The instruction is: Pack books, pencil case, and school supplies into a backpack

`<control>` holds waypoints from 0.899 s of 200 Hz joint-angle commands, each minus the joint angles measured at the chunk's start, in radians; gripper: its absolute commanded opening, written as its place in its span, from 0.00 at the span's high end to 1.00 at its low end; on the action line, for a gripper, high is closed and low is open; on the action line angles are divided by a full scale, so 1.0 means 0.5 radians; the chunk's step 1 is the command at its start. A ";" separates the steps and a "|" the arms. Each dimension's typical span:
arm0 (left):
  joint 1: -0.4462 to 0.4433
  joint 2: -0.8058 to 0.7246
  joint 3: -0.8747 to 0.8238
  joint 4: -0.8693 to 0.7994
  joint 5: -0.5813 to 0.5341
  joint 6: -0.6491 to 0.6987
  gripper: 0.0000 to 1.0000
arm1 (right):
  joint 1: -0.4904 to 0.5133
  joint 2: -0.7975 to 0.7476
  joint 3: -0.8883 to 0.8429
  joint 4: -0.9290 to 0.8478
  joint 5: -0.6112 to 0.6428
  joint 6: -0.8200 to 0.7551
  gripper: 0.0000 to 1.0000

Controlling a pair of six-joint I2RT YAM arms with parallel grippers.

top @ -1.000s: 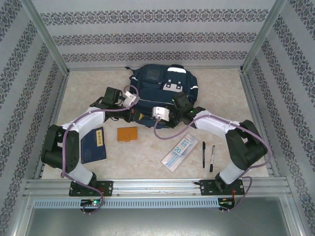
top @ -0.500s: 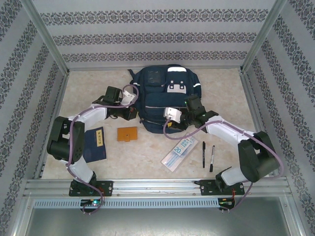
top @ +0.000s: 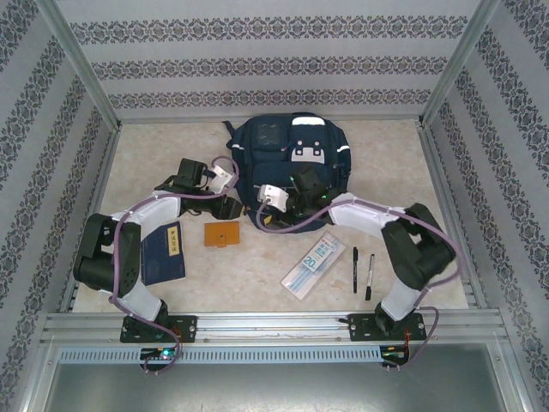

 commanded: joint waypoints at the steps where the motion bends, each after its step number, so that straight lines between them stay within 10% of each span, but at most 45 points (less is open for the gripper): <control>1: 0.076 -0.047 0.000 0.031 0.204 0.205 0.50 | 0.056 0.134 0.121 -0.074 0.043 0.041 0.42; 49: 0.100 -0.176 -0.086 -0.003 0.433 0.809 0.50 | 0.089 0.122 0.199 -0.217 0.080 -0.039 1.00; 180: -0.017 -0.041 -0.076 0.519 0.326 0.969 0.45 | -0.046 -0.316 0.044 -0.047 -0.421 -0.088 1.00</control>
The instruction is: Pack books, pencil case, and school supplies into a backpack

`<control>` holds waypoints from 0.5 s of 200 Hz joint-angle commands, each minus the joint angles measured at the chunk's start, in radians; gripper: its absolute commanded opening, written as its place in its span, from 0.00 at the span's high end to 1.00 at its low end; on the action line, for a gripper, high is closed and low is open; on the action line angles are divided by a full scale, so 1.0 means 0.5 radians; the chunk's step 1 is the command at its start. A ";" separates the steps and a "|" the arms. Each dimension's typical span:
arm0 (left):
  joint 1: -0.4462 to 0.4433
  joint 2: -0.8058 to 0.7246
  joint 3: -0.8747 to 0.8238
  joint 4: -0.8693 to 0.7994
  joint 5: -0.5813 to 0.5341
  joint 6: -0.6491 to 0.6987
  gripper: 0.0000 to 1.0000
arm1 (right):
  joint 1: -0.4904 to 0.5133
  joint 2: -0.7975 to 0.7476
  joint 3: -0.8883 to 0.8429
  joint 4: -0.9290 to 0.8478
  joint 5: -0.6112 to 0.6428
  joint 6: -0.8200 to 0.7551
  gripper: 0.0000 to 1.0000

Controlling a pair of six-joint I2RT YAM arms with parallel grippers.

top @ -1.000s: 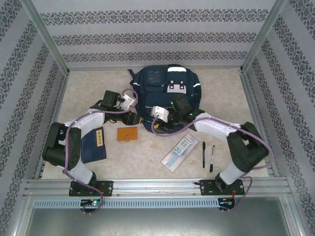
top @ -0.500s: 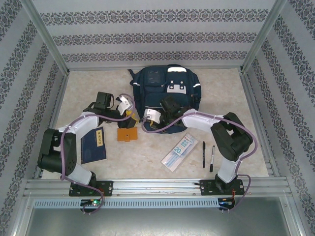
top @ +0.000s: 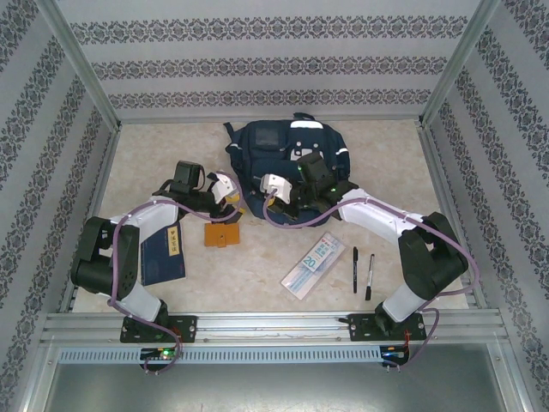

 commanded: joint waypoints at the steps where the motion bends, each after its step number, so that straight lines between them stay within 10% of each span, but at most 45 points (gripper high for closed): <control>1: -0.028 0.007 0.062 0.196 0.073 0.046 0.45 | 0.010 -0.077 -0.026 0.085 -0.159 -0.087 1.00; 100: -0.121 0.087 0.124 0.030 0.061 0.340 0.63 | 0.011 -0.102 -0.038 0.052 -0.174 -0.166 1.00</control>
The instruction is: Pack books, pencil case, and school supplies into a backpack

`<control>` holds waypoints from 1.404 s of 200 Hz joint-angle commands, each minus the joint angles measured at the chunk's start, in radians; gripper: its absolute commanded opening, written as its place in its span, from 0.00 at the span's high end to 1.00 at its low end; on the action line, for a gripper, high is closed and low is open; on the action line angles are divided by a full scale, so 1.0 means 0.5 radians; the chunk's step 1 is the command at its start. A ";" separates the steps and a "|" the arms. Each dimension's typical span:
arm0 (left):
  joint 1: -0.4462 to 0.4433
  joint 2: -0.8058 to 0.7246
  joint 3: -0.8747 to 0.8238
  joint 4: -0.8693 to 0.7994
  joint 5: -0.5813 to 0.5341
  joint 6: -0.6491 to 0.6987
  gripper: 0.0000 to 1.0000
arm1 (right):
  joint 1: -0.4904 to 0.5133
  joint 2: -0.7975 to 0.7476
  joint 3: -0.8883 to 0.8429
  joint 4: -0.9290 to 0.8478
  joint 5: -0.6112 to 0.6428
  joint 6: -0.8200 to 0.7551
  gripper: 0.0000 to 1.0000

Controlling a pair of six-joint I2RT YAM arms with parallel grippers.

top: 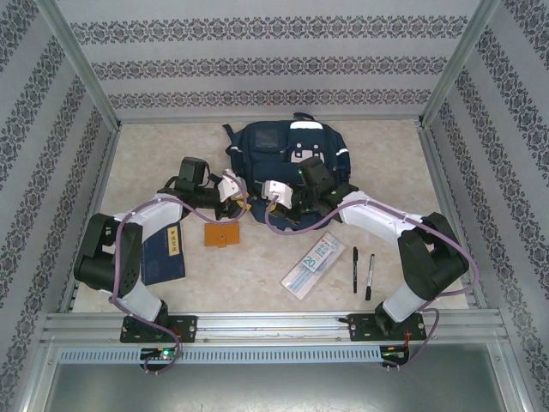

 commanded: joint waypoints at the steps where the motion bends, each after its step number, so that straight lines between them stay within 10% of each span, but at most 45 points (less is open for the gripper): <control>1: -0.042 0.027 0.056 -0.057 0.001 0.129 0.63 | 0.010 -0.092 0.019 0.072 -0.158 -0.034 1.00; 47: -0.065 0.012 0.052 -0.054 -0.060 0.196 1.00 | 0.010 -0.113 -0.008 0.058 -0.117 -0.063 1.00; 142: 0.060 -0.029 0.023 0.083 -0.799 0.140 1.00 | -0.057 -0.291 -0.121 -0.166 0.094 -0.300 1.00; 164: 0.109 0.030 0.124 -0.163 -0.459 0.326 1.00 | -0.062 -0.301 -0.134 -0.158 0.081 -0.288 1.00; 203: -0.006 -0.097 0.049 -0.292 0.016 0.483 0.57 | -0.063 -0.297 -0.120 -0.153 0.049 -0.276 1.00; 281: -0.226 -0.169 -0.172 0.107 -0.219 0.272 0.58 | -0.068 -0.294 -0.141 -0.096 -0.006 -0.229 1.00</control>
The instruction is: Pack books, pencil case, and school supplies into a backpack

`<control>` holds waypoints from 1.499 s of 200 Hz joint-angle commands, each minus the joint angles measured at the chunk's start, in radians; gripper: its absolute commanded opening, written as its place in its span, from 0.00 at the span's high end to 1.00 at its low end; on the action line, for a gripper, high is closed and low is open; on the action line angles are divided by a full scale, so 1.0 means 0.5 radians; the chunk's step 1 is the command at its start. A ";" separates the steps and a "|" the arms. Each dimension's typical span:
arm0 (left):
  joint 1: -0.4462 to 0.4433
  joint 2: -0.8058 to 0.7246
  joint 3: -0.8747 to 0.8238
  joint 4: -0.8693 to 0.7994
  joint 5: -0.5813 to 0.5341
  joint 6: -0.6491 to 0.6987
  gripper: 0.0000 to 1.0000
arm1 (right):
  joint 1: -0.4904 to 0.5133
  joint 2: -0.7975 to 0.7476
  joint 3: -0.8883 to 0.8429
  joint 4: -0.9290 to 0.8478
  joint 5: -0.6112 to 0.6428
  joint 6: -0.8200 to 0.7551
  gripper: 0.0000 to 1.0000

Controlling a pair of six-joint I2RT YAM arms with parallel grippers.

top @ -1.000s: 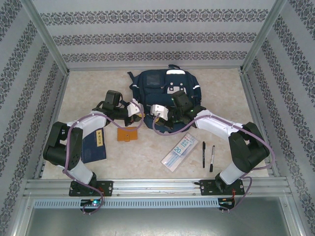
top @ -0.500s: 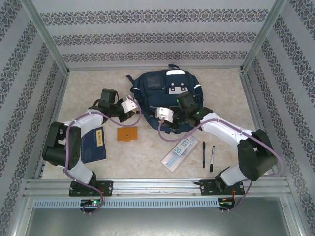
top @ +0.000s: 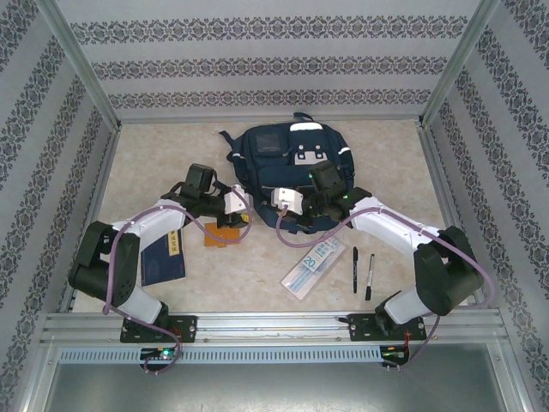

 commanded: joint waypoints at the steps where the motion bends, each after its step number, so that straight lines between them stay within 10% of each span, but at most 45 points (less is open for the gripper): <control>1: -0.078 -0.030 -0.078 0.250 -0.056 -0.127 0.58 | -0.014 -0.061 -0.009 0.100 -0.116 0.032 1.00; 73: -0.118 -0.009 -0.132 0.693 -0.268 -0.489 0.57 | 0.017 -0.076 -0.047 0.099 -0.094 0.013 1.00; 213: -0.226 0.084 -0.084 0.427 -0.255 -0.417 0.68 | 0.038 -0.083 -0.049 0.149 -0.114 0.048 1.00; 300: -0.226 0.028 -0.048 0.369 -0.421 -0.255 1.00 | 0.040 -0.122 -0.096 0.159 -0.076 0.038 1.00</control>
